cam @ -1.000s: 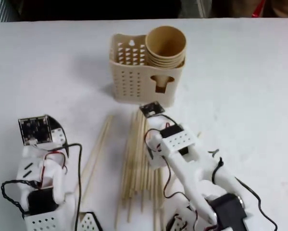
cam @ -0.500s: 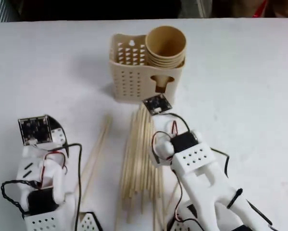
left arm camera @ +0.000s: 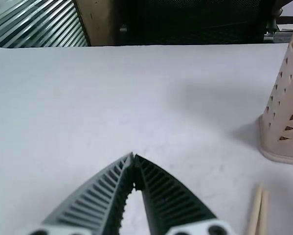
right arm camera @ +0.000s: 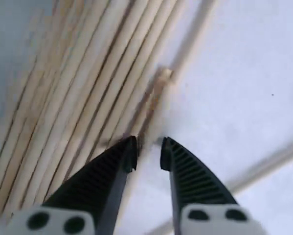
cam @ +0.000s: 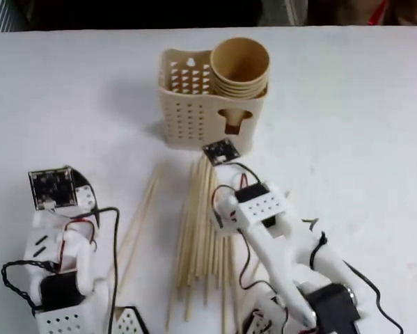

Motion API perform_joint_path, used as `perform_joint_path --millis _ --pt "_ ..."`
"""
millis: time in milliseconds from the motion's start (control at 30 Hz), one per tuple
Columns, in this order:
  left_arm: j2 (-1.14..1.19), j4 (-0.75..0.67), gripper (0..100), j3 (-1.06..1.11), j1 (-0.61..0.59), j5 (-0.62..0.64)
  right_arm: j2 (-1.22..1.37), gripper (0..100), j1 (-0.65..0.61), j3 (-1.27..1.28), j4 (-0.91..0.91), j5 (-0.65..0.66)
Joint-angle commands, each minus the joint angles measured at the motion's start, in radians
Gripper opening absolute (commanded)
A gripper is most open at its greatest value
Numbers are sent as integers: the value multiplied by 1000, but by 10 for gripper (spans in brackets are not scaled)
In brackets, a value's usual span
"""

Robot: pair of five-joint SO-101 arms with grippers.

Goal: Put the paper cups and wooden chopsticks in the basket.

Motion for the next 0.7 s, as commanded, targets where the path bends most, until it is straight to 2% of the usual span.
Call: perform_joint_path --millis 0,267,400,667 --pt "-10 -12 24 3 -8 -12 15 129 56 -37 -5 -8" --pt "-10 -35 24 20 -8 -18 51 127 22 -40 38 -8" --pt "-10 -35 24 21 -8 -18 53 127 -10 -38 31 -74" --pt "-10 -35 24 21 -8 -18 147 125 -30 -46 28 -83"
